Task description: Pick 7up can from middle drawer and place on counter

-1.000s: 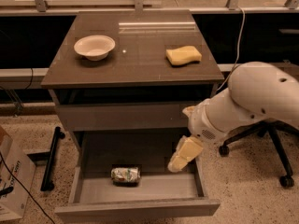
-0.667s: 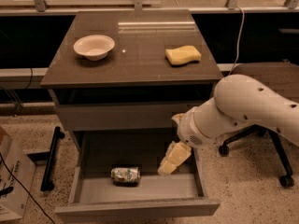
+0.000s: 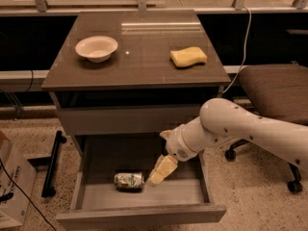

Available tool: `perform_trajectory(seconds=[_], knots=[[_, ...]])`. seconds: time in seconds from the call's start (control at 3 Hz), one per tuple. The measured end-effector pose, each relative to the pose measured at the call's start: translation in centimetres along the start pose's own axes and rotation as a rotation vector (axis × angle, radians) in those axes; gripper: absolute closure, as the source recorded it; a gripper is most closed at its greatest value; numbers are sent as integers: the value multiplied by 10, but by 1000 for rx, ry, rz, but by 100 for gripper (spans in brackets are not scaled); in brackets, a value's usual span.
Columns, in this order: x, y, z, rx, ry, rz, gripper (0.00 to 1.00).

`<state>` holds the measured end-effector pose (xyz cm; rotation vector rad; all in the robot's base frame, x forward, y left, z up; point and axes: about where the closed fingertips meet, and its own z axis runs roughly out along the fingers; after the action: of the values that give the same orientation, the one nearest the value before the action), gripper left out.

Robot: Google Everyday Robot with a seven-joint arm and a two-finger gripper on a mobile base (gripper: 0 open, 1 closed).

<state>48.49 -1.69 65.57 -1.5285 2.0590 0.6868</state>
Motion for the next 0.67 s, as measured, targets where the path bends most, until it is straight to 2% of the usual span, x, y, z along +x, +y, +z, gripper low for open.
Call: perform_trajectory(seconds=[0.33, 0.67], knots=[[9, -2, 48, -73, -52, 14, 0], [24, 0, 106, -140, -59, 17, 0]])
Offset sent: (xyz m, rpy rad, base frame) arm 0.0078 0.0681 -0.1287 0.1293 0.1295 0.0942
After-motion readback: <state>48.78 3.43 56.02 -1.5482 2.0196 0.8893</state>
